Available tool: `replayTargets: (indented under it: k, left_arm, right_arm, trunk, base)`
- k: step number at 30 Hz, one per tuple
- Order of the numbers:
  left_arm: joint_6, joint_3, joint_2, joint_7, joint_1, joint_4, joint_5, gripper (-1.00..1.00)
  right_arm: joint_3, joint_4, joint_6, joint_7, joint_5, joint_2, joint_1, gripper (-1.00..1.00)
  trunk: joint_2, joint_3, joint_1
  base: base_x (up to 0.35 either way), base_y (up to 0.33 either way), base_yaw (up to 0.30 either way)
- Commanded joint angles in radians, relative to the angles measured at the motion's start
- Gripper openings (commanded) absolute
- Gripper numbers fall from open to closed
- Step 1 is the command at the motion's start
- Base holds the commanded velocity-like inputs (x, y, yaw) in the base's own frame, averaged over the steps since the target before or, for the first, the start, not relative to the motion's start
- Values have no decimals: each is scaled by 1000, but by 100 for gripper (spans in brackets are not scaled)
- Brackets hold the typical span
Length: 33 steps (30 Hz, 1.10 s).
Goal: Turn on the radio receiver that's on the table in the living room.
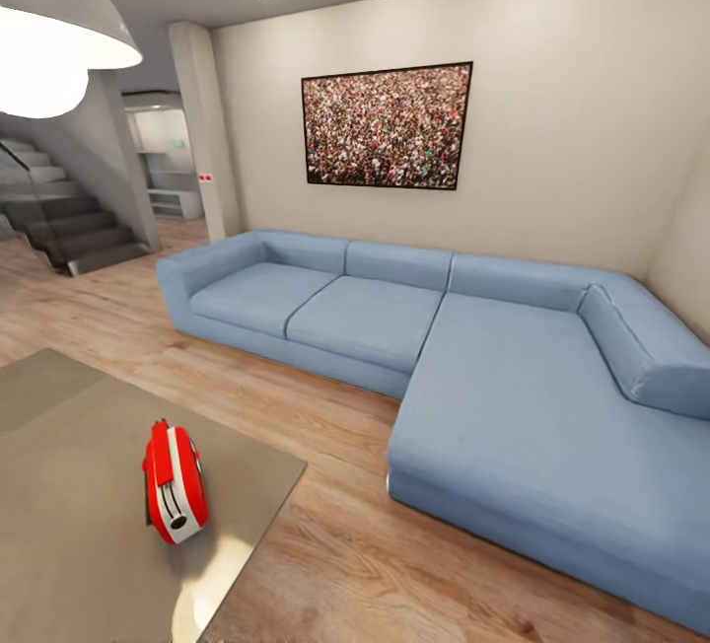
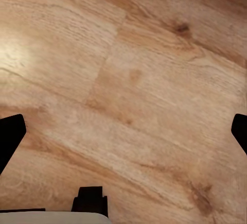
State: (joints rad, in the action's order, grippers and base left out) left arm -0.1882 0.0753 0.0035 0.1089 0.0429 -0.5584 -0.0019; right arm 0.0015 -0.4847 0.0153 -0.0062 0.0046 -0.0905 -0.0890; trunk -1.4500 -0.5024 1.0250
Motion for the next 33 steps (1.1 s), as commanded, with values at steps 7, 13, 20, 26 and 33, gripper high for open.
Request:
replayTargets:
  k: [7, 13, 20, 26, 33]
  left_arm:
    - [1, -2, -6, 0, 0, 0, -2, 100]
    - [1, -2, -5, 1, 0, 0, -1, 100]
    - [1, -2, -1, 2, 0, 0, -1, 100]
    - [1, -1, 5, 2, 0, 0, 0, 100]
    - [2, 0, 6, 2, 0, 0, 0, 100]
  right_arm:
    - [0, 0, 0, 0, 0, 0, 0, 100]
    - [0, 0, 0, 0, 0, 0, 0, 100]
    - [0, 0, 0, 0, 0, 0, 0, 100]
    - [0, 0, 0, 0, 0, 0, 0, 100]
    - [0, 0, 0, 0, 0, 0, 0, 100]
  trunk:
    - [0, 0, 0]
    - [0, 0, 0]
    - [0, 0, 0]
    - [0, 0, 0]
    - [0, 0, 0]
  base:
    - [0, 0, 264]
    - [0, 0, 264]
    - [0, 0, 264]
    - [0, 0, 264]
    - [0, 0, 264]
